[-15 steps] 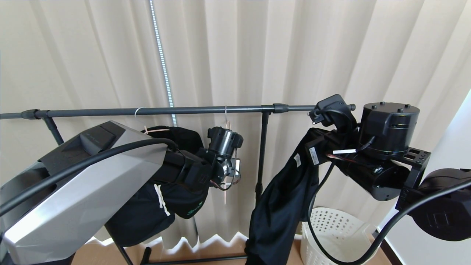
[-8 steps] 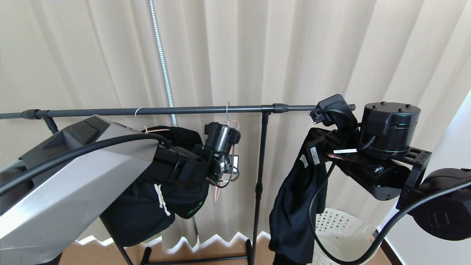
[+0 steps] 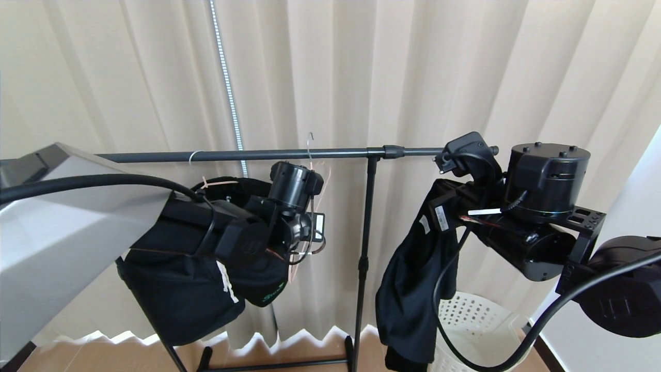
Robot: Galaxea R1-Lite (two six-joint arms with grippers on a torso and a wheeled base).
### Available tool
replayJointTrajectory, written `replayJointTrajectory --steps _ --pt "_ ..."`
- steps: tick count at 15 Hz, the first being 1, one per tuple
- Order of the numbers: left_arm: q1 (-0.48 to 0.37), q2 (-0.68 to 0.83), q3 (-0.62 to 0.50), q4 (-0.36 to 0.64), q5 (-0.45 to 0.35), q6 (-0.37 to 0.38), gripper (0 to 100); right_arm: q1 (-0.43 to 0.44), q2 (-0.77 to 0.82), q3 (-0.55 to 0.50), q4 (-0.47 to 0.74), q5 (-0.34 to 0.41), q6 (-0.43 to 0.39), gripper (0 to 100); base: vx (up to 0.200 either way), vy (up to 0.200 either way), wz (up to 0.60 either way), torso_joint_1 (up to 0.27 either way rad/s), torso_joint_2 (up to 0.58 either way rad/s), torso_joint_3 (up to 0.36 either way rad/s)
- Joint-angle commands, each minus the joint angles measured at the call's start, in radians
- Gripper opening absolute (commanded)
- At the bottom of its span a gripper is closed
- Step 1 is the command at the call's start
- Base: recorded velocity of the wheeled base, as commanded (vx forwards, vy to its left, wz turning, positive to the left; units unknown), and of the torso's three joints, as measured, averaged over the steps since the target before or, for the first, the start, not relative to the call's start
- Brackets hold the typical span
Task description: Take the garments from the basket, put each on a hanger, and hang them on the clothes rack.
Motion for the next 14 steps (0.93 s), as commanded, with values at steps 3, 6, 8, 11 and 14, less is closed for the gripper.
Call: replayJointTrajectory --steps 3,6,8,11,14 --pt "-0.008 -0.129 0.122 -0.036 -0.003 0.000 0 0.000 0.000 -0.001 -0.001 0.000 0.000 0 0.000 0.000 0.00 0.000 0.00 0.000" --pt "-0.025 -0.215 0.300 -0.137 -0.004 0.007 0 0.003 0.003 0.001 -0.001 0.000 0.000 0 0.000 0.000 0.00 0.000 0.00 0.000" --pt "-0.025 -0.261 0.413 -0.221 -0.006 0.044 0 0.005 0.001 0.002 -0.001 0.000 0.000 0 0.000 0.000 0.00 0.000 0.00 0.000" --pt "-0.038 -0.287 0.585 -0.358 -0.010 0.110 0 0.026 -0.003 0.015 -0.001 -0.005 -0.002 0 0.000 0.000 0.00 0.000 0.00 0.000" --pt "-0.043 -0.283 0.790 -0.622 -0.015 0.202 0 0.062 -0.019 0.035 -0.001 -0.006 -0.002 0 0.000 0.000 0.00 0.000 0.00 0.000"
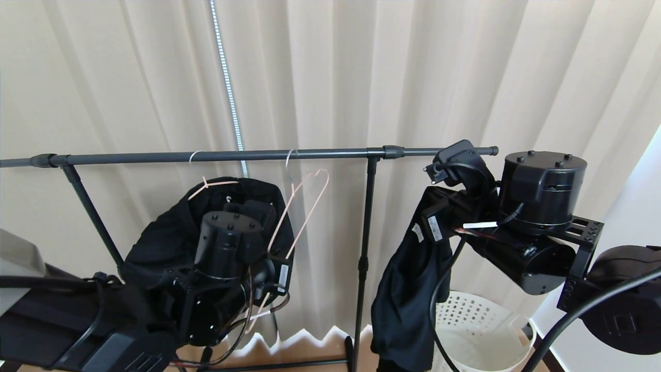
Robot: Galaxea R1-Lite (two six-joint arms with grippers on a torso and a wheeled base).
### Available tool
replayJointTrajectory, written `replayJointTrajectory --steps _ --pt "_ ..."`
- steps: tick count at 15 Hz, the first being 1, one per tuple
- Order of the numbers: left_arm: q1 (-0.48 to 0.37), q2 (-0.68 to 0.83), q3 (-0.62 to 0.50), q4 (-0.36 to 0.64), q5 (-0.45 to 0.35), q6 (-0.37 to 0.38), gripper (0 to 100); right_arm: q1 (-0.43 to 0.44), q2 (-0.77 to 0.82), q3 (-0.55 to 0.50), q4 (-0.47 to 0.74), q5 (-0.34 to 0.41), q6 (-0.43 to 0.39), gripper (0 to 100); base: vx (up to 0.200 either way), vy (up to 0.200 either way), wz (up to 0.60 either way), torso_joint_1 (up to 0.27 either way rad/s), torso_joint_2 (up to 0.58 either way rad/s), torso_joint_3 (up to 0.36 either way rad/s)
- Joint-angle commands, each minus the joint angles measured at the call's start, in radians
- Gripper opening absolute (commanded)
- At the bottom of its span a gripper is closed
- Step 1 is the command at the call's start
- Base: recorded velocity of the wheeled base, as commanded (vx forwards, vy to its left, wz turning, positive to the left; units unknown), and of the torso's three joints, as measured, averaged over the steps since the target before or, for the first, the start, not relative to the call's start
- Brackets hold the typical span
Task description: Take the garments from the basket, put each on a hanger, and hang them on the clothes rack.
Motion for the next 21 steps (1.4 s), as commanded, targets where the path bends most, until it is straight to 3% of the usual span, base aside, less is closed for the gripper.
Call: replayJointTrajectory --steps 1,4,7,12,15,17,21 --pt "-0.004 -0.003 0.158 -0.146 -0.009 0.062 0 0.008 -0.008 0.008 -0.001 -0.001 -0.001 0 0.000 0.000 0.00 0.000 0.00 0.000" --pt "-0.013 0.015 0.295 -0.330 -0.127 0.140 0 0.007 -0.003 0.007 -0.001 0.001 -0.001 0 0.000 0.000 0.00 0.000 0.00 0.000" --pt "-0.012 0.017 0.313 -0.353 -0.160 0.154 0 0.002 -0.005 0.002 -0.001 0.003 -0.001 0 0.000 0.000 0.00 0.000 0.00 0.000" --pt "-0.004 0.018 0.364 -0.362 -0.311 0.195 0 -0.084 0.038 -0.030 -0.005 0.003 -0.028 0 0.000 0.000 0.00 0.000 0.00 0.000" --pt "-0.002 0.031 0.388 -0.424 -0.364 0.195 0 -0.127 0.069 -0.027 -0.077 0.001 -0.070 0 0.000 0.000 0.00 0.000 0.00 0.000" --pt "0.005 0.071 0.417 -0.527 -0.398 0.195 0 -0.161 0.104 -0.027 -0.142 -0.001 -0.094 0 0.000 0.000 0.00 0.000 0.00 0.000" --pt "0.008 0.130 0.445 -0.659 -0.410 0.193 0 -0.194 0.140 -0.047 -0.145 -0.001 -0.111 0 0.000 0.000 0.00 0.000 0.00 0.000"
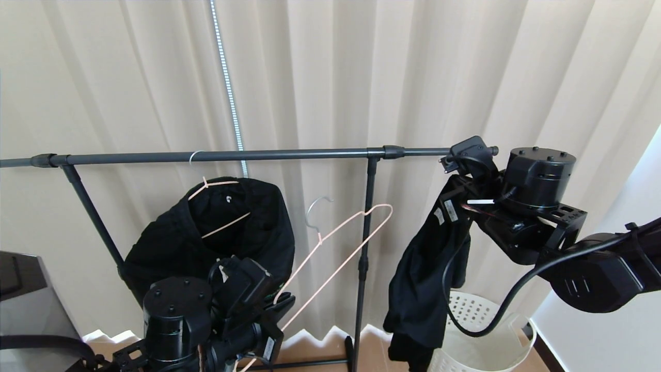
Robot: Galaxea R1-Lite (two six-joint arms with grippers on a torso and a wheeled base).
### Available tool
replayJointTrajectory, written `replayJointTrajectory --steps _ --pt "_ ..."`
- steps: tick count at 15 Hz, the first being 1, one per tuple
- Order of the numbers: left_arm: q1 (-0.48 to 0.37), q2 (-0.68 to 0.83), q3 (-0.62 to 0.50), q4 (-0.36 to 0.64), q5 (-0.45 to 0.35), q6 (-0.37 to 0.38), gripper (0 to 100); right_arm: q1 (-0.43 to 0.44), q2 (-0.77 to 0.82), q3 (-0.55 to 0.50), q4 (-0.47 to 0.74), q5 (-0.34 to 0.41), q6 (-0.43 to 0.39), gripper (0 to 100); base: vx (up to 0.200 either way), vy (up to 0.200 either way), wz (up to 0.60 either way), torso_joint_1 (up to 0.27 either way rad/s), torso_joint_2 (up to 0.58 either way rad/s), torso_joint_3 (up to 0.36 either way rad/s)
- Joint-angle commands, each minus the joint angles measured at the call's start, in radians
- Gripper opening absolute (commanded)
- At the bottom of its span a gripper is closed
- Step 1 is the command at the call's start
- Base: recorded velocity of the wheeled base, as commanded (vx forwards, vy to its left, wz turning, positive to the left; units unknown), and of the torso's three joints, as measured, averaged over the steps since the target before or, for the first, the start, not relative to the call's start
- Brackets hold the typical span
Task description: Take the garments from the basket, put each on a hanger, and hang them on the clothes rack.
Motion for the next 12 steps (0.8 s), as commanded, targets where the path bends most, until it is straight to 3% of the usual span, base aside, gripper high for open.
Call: replayJointTrajectory --steps 1,6,8,12 --pt "0.000 0.030 0.018 -0.019 -0.036 -0.004 0 -0.013 0.039 -0.012 -0.001 0.000 0.000 0 0.000 0.000 0.00 0.000 0.00 0.000" --pt "-0.006 -0.038 0.024 0.020 -0.074 -0.007 0 -0.015 0.048 -0.012 -0.001 -0.001 0.000 0 0.000 0.000 0.00 0.000 0.00 0.000" --pt "-0.025 -0.102 0.021 0.095 -0.077 -0.007 0 -0.015 0.051 -0.014 -0.001 -0.001 0.000 0 0.000 0.000 0.00 0.000 0.00 0.000" --pt "-0.052 -0.110 0.023 0.100 -0.085 -0.010 0 -0.009 0.062 -0.011 -0.003 -0.001 0.001 0 0.000 0.000 0.00 0.000 0.00 0.000"
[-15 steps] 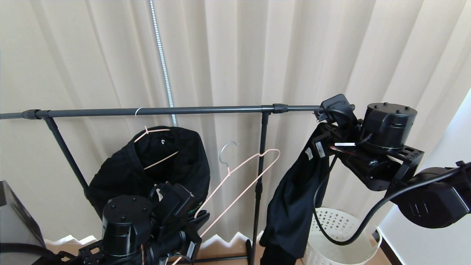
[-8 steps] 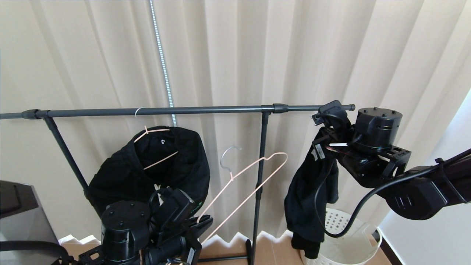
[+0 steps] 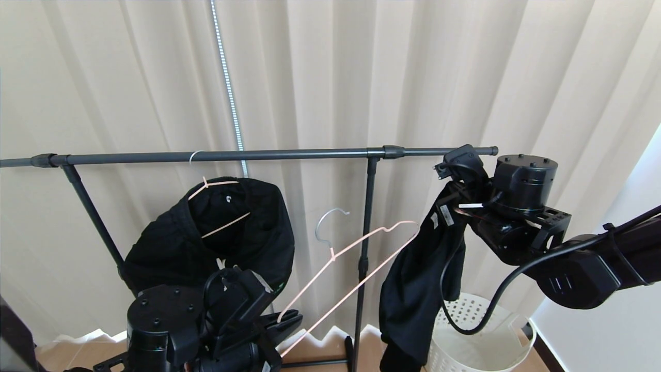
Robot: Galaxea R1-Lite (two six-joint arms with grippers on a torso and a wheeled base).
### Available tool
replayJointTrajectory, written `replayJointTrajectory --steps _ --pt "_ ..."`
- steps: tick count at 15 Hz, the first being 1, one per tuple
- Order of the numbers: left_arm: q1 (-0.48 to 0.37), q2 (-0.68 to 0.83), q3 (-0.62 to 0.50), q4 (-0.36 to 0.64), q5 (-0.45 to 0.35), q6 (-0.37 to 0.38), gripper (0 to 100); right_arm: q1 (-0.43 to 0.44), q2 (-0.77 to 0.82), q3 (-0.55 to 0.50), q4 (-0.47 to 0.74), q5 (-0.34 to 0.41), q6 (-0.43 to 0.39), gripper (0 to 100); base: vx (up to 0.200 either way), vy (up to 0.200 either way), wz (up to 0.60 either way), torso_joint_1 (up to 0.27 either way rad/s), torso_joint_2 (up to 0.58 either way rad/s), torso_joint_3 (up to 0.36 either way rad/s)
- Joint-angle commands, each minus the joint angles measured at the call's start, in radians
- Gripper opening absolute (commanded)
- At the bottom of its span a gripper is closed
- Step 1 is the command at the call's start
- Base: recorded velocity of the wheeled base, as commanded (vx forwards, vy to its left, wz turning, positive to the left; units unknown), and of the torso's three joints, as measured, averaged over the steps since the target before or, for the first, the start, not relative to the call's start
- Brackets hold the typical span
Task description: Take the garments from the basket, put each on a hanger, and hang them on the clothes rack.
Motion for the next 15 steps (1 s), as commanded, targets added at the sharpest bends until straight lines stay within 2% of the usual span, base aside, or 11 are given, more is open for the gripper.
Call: replayJointTrajectory --steps 1,3,7,15 --pt "-0.012 -0.012 -0.004 0.000 0.000 -0.002 0 0.006 0.014 0.004 -0.013 0.000 0.000 0 0.000 0.000 0.00 0.000 0.00 0.000" --pt "-0.017 -0.012 -0.008 0.000 -0.002 -0.002 0 0.039 0.023 0.012 -0.053 0.002 -0.001 0 0.000 0.000 0.00 0.000 0.00 0.000" --pt "-0.024 -0.007 -0.022 0.000 -0.023 -0.005 0 0.077 0.023 0.034 -0.059 0.000 -0.001 0 0.000 0.000 0.00 0.000 0.00 0.000" --pt "-0.015 0.002 -0.047 -0.002 -0.015 -0.033 0 0.123 -0.013 0.073 -0.059 0.000 -0.001 0 0.000 0.000 0.00 0.000 0.00 0.000"
